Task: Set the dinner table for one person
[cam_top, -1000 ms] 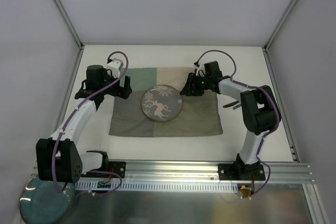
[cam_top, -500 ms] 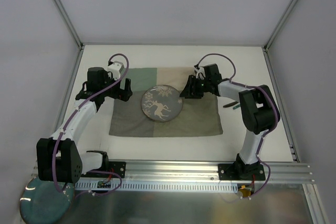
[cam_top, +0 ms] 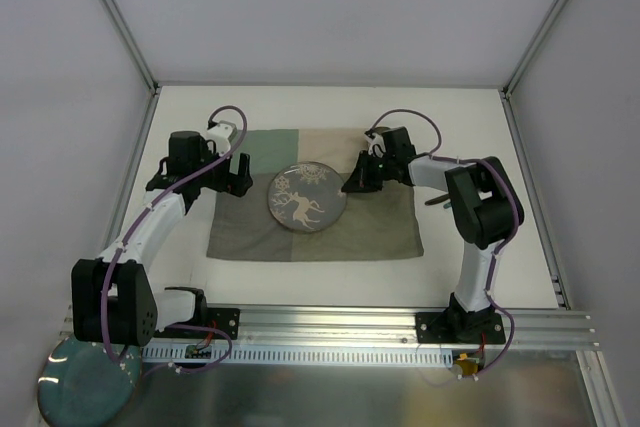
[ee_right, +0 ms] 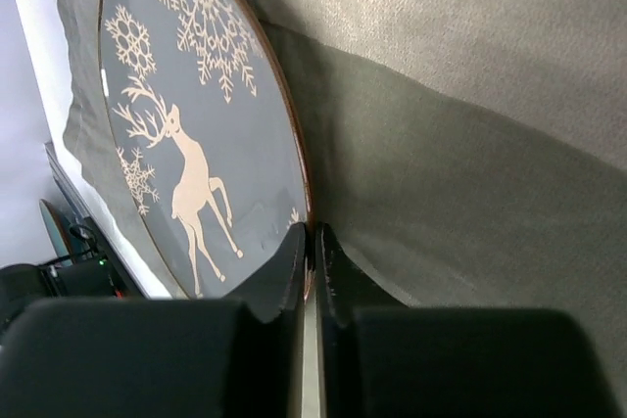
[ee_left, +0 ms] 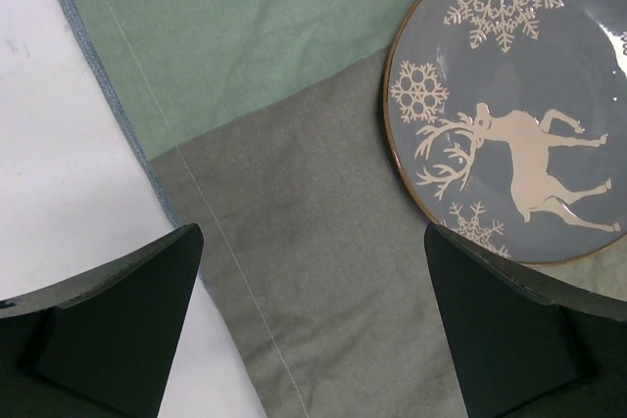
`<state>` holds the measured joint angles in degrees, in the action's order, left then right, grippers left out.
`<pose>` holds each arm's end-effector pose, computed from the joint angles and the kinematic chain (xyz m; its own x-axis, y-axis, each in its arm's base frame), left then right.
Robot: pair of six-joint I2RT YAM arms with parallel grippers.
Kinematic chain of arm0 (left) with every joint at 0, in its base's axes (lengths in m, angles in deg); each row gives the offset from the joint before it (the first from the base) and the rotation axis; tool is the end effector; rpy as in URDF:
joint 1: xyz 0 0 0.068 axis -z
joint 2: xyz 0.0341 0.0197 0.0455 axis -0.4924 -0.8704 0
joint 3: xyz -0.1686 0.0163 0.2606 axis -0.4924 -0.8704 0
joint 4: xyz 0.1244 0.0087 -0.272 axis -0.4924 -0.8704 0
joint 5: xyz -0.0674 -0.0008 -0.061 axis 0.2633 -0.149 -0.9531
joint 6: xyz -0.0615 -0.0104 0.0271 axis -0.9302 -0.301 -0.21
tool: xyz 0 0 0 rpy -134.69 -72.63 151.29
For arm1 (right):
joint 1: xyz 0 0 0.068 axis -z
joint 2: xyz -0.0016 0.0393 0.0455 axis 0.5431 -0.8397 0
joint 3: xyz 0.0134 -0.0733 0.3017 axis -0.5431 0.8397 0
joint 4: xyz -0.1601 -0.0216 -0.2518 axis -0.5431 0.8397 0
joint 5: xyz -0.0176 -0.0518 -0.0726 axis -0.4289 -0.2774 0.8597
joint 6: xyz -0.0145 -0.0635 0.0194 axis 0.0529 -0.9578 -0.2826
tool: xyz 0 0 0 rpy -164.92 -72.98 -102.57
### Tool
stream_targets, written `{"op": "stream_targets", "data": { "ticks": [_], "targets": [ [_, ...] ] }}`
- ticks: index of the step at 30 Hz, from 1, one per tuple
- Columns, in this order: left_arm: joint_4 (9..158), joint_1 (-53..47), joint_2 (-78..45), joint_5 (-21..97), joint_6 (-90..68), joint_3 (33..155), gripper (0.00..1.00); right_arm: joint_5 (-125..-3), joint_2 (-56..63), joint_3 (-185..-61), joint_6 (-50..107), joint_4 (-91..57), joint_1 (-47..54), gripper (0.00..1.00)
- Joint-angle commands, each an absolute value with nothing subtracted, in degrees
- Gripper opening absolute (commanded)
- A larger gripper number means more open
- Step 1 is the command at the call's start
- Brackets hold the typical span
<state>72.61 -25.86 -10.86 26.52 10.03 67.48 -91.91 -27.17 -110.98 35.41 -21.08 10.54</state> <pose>0.3047 -0.0376 0.2672 -0.4809 0.1896 -0.8560 0.4263 0.9037 -0.0394 0.4056 0.2010 0.1397 -0.7922 -0.1183 -0.5987 -0.5214 0.6411 0.5632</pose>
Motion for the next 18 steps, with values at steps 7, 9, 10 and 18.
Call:
{"op": "stream_targets", "data": {
  "ticks": [7,9,10,18],
  "targets": [
    [74.3,-26.2,-10.8,25.0,10.5,66.4,0.99,-93.9,-27.1,-112.9,35.4,-22.4,10.4,0.0],
    [74.5,-26.2,-10.8,25.1,10.4,66.2,0.99,-94.6,-27.1,-113.0,35.5,-22.5,10.4,0.0],
    [74.6,-26.2,-10.8,25.2,10.5,66.1,0.99,-94.9,-27.1,-113.3,35.4,-22.6,10.3,0.0],
    [75.4,-26.2,-11.6,25.3,10.2,66.1,0.99,-97.2,-24.5,-114.1,35.7,-22.5,11.4,0.0]
  ]
}}
